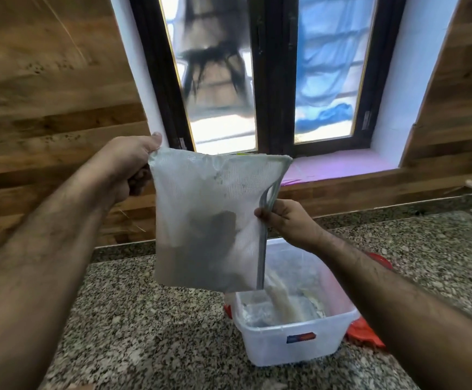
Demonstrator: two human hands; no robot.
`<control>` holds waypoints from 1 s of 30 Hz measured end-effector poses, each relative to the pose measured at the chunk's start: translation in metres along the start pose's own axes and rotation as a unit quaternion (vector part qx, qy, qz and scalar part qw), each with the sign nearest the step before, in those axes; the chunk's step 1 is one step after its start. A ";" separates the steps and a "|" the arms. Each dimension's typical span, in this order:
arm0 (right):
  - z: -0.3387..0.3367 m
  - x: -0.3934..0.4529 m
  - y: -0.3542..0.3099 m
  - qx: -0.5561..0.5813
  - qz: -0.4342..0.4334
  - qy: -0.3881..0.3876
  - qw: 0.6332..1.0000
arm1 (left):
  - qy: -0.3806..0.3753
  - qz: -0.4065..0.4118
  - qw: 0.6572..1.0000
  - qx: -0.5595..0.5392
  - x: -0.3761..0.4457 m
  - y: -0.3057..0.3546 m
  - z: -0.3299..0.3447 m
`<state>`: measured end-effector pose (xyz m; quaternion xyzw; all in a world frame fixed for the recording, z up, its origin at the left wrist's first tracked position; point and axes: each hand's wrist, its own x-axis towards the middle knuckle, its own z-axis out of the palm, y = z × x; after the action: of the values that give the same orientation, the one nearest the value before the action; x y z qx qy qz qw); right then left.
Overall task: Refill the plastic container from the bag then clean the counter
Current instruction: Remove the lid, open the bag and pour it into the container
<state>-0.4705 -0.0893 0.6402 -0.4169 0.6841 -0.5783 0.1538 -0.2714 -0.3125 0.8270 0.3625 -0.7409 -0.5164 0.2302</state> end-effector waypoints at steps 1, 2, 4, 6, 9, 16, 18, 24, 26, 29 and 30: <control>0.001 -0.002 0.005 0.021 -0.004 0.007 1.000 | 0.002 -0.002 1.000 0.005 -0.001 0.000 0.004; 0.002 -0.004 0.011 0.045 -0.006 0.017 0.999 | 0.003 -0.004 1.000 0.006 -0.002 0.002 0.008; 0.004 -0.007 0.021 0.101 0.002 0.027 0.994 | 0.006 -0.002 1.000 0.010 -0.006 0.005 0.016; 0.005 -0.009 0.029 0.143 0.014 0.027 0.989 | 0.008 -0.002 1.000 0.022 -0.010 0.010 0.026; 0.003 -0.016 0.037 0.178 0.020 0.025 0.983 | 0.015 -0.006 0.999 0.046 -0.016 0.018 0.043; -0.013 -0.035 0.057 0.188 0.046 0.005 0.981 | 0.010 0.001 0.994 0.112 -0.028 0.031 0.078; -0.019 -0.040 0.060 0.185 0.057 -0.003 0.981 | 0.009 0.017 0.991 0.131 -0.031 0.034 0.088; -0.037 -0.055 0.067 0.066 0.103 -0.008 0.992 | 0.037 0.033 0.975 0.215 -0.024 0.035 0.120; -0.041 -0.058 0.066 -0.028 0.128 0.004 0.991 | 0.033 0.042 0.972 0.229 -0.022 0.035 0.128; -0.043 -0.065 0.063 -0.123 0.152 -0.007 0.981 | 0.014 0.068 0.961 0.269 -0.023 0.036 0.137; -0.044 -0.067 0.061 -0.134 0.159 -0.017 0.978 | 0.009 0.077 0.956 0.284 -0.024 0.038 0.141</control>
<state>-0.4845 -0.0105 0.5783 -0.3296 0.8100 -0.4425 0.1986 -0.3681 -0.2022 0.8121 0.3596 -0.8804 -0.2624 0.1634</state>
